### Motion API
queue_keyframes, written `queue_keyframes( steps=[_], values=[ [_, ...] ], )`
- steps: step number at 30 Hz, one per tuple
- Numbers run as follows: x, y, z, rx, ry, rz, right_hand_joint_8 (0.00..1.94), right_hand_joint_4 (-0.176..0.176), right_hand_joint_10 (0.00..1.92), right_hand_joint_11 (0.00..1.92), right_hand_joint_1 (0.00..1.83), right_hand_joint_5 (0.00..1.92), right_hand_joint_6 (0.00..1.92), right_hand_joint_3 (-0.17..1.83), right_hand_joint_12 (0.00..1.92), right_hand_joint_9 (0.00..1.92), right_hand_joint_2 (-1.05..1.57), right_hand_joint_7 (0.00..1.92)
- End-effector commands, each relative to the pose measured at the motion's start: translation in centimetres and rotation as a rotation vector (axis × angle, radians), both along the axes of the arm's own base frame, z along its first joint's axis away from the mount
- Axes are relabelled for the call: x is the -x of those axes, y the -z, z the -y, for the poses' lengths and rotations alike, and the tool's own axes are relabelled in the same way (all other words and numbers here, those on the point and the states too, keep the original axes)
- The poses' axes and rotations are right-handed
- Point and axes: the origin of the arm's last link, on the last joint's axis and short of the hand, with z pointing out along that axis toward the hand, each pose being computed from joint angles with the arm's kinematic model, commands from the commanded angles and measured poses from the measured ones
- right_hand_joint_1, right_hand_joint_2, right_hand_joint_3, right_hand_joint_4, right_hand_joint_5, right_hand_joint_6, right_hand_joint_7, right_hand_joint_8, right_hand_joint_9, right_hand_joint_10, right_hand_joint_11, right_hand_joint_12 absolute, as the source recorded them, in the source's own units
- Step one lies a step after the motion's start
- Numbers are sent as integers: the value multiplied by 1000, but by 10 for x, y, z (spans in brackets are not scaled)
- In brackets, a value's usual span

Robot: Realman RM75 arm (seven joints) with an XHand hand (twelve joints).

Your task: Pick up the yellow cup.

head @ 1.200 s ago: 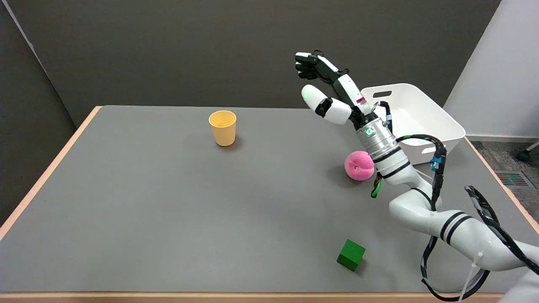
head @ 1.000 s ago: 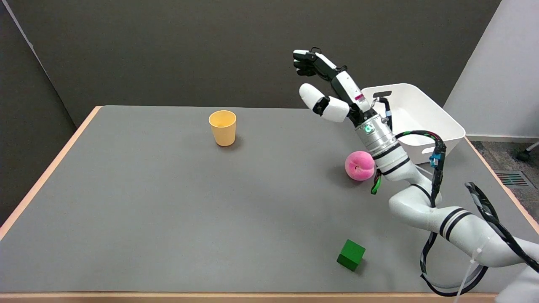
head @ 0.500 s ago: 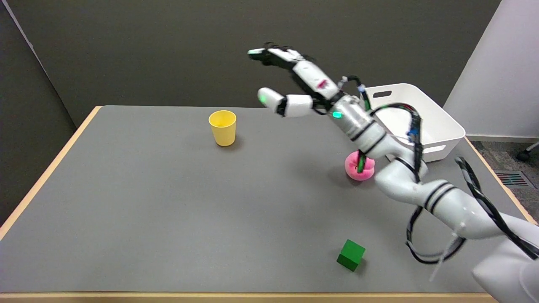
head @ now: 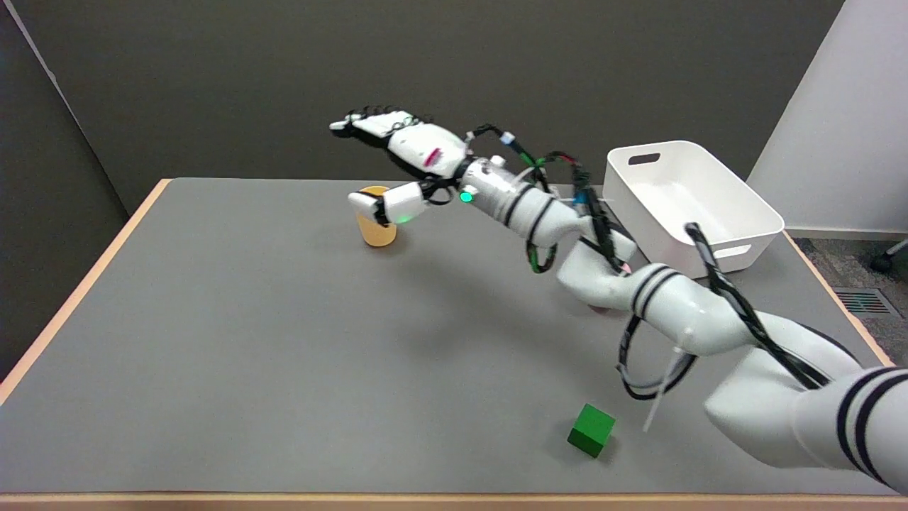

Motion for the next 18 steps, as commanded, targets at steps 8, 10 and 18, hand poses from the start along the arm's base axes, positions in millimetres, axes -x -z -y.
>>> queue_keyframes(
  steps=[8,10,18],
  values=[
    [21,69,41,104,76,-346,64,38,454,6,564,75,181,1025,717,44,609,98],
    [25,63,44,131,101,-360,42,34,433,7,600,77,156,1019,682,45,595,101],
    [39,41,51,228,184,-391,37,31,406,8,642,76,158,1016,655,44,596,100]
  ],
)
